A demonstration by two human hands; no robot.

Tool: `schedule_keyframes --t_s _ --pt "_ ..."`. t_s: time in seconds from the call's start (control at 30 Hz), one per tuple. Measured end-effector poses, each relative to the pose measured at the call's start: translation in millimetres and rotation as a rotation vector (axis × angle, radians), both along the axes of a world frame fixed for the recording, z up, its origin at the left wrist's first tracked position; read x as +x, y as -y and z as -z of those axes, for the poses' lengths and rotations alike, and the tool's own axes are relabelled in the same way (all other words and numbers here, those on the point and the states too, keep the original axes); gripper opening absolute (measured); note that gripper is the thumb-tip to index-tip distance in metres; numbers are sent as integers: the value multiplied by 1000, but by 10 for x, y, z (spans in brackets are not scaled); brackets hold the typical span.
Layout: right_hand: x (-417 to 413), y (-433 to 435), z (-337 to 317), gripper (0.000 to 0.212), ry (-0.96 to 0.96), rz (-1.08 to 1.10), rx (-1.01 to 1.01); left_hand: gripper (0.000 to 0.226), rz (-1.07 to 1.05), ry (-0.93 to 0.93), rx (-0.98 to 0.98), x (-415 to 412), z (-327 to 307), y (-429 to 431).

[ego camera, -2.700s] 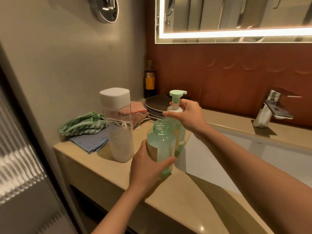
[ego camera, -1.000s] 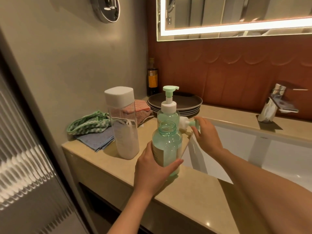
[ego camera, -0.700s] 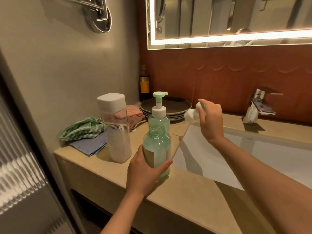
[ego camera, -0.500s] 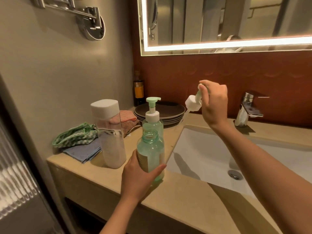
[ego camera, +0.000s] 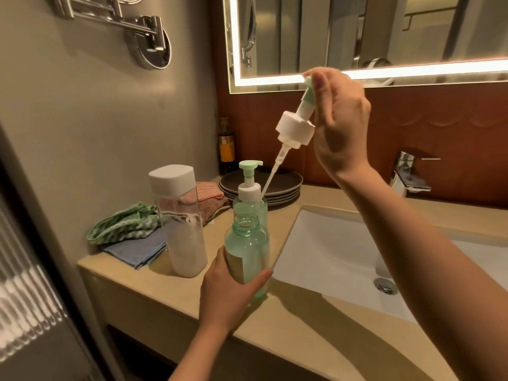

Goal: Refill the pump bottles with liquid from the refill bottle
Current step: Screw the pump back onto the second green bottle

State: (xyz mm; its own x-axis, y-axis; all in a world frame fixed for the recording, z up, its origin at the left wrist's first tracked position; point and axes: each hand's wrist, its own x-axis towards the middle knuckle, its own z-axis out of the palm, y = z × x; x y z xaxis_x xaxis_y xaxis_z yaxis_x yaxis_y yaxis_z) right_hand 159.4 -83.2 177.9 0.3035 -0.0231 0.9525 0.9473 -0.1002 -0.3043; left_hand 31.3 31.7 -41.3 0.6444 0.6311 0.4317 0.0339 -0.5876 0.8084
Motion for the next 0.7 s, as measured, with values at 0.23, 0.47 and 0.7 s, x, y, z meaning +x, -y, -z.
schedule_keyframes --t_s 0.23,0.47,0.7 --pt "-105 -227 130 47 43 -10 -165 78 7 -2 -1 12 10 -13" --pt "-212 -367 459 32 96 -103 -431 79 -1 4 -22 2 17 -16" --pt "-289 -356 736 28 -99 -274 -473 80 5 -9 -27 -3 17 -11"
